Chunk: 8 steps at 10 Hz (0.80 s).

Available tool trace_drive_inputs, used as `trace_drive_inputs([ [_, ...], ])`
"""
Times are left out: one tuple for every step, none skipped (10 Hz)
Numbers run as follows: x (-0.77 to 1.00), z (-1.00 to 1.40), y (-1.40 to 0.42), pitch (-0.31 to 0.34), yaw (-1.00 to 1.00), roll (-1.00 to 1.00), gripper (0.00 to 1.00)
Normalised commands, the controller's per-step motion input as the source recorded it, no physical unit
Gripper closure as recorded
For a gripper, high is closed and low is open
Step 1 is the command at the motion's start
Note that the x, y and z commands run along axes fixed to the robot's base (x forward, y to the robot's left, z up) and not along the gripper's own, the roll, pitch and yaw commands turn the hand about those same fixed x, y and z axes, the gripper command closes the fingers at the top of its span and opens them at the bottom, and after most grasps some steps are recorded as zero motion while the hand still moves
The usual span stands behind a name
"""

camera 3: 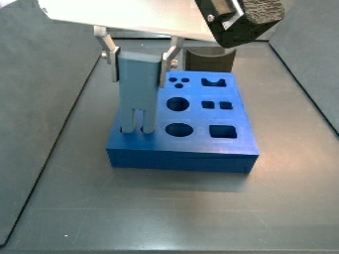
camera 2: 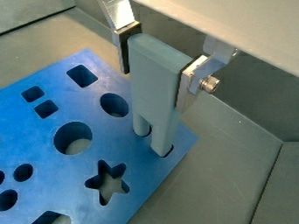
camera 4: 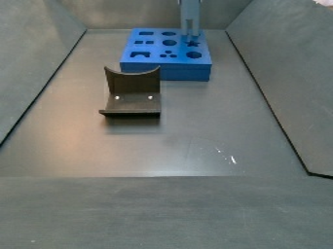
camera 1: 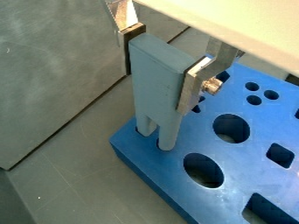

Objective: Insert the square-circle object.

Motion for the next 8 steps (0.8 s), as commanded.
trace_drive_inputs([
  [0.0, -0.43, 0.0, -0.043, 0.0, 0.0, 1.0],
  [-0.43, -0.29, -0.07, -0.326, 0.0, -0.01, 1.0],
  [-0.24, -0.09, 0.0, -0.257, 0.0, 0.0, 1.0],
  [-0.33, -0.05, 0.0, -0.197, 0.0, 0.02, 1.0],
  [-0.23, -0.3, 0.0, -0.286, 0.11, 0.15, 1.0],
  [-0.15, -0.42, -0.02, -0.34, 0.2, 0.13, 1.0],
  [0.0, -0.49, -0.08, -0.216, 0.2, 0.13, 1.0],
  [0.08, -0.42, -0.07, -0.067, 0.16, 0.1, 1.0],
])
